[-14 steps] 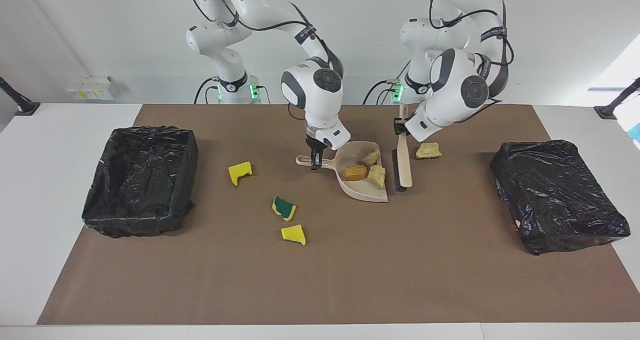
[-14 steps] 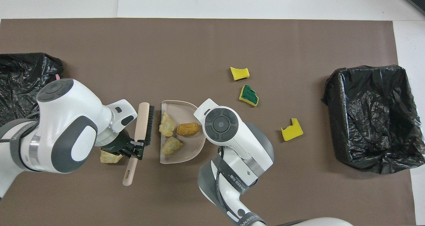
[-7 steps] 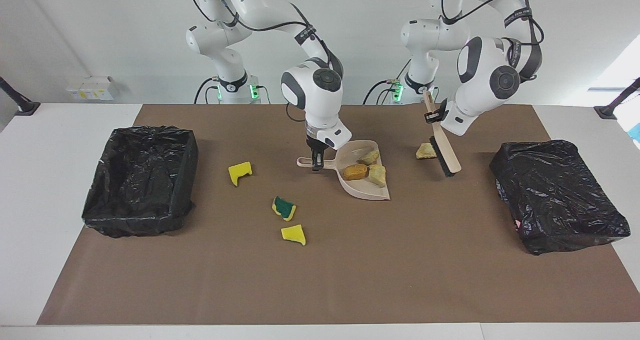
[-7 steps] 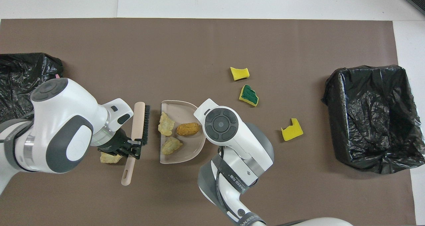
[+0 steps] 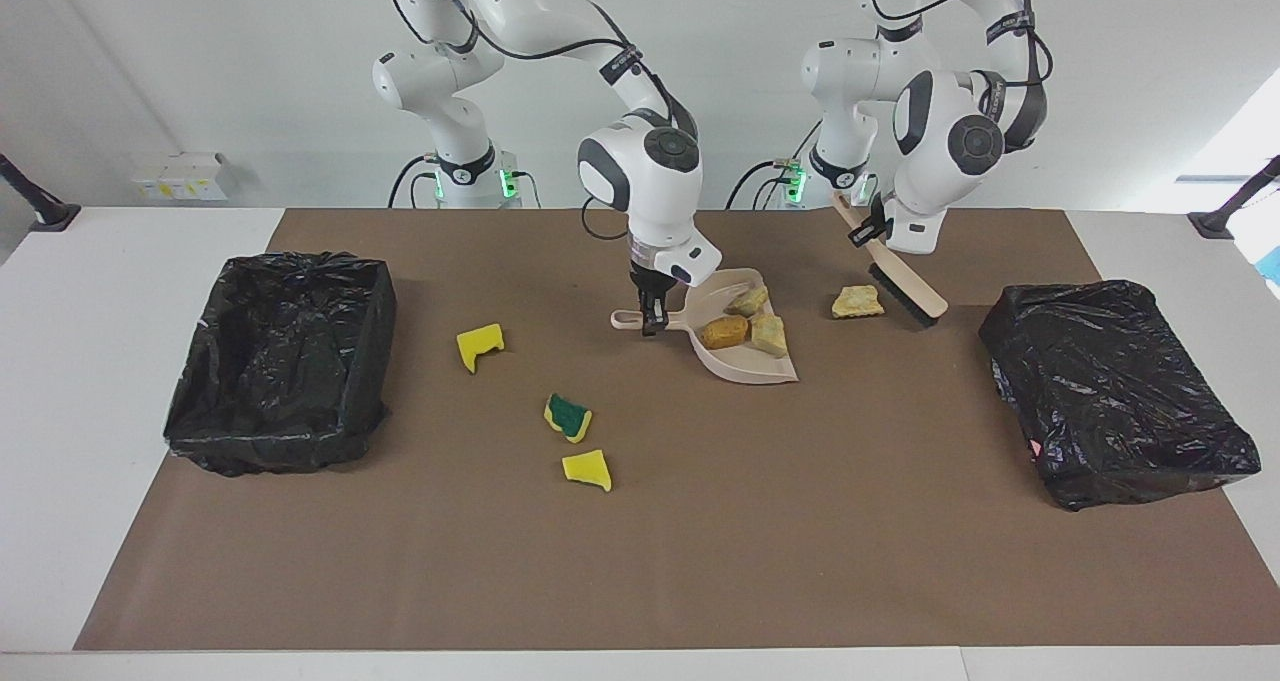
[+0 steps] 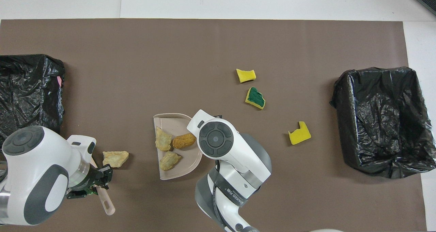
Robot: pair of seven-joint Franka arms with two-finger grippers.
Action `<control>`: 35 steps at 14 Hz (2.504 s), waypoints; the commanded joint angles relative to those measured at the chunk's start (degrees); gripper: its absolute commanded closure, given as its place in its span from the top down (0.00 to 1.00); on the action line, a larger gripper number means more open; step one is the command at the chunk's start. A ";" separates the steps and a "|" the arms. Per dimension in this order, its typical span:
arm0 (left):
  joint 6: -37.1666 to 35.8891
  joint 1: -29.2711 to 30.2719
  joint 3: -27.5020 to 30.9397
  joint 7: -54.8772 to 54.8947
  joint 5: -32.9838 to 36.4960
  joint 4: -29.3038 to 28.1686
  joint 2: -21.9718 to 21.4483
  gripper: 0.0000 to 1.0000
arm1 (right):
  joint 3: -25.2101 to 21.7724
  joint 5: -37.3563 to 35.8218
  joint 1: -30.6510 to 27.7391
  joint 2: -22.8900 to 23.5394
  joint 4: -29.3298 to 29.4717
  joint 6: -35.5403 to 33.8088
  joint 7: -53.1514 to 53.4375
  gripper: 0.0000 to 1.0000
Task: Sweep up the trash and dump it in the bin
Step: 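Sweep the crumbs into the dustpan with the left gripper's brush, then carry the loaded dustpan with the right gripper to the nearby bin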
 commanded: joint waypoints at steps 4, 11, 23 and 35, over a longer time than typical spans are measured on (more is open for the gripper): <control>10.99 -15.01 0.01 1.61 -1.71 -2.84 1.60 0.00 | 0.33 -4.21 0.88 -0.54 0.90 -5.47 -0.07 0.00; 14.44 -21.71 0.10 12.08 -6.12 2.61 5.56 0.00 | 0.33 -3.95 0.97 1.04 0.64 -1.00 4.15 0.00; 2.58 -11.26 0.63 23.69 -4.98 13.58 6.09 0.00 | 0.24 -3.16 -4.46 -6.59 1.08 -8.35 1.79 0.00; -4.55 -18.70 -1.39 18.00 -1.72 25.91 9.42 0.00 | -0.37 -2.98 -29.94 -14.08 7.14 -21.21 -25.26 0.00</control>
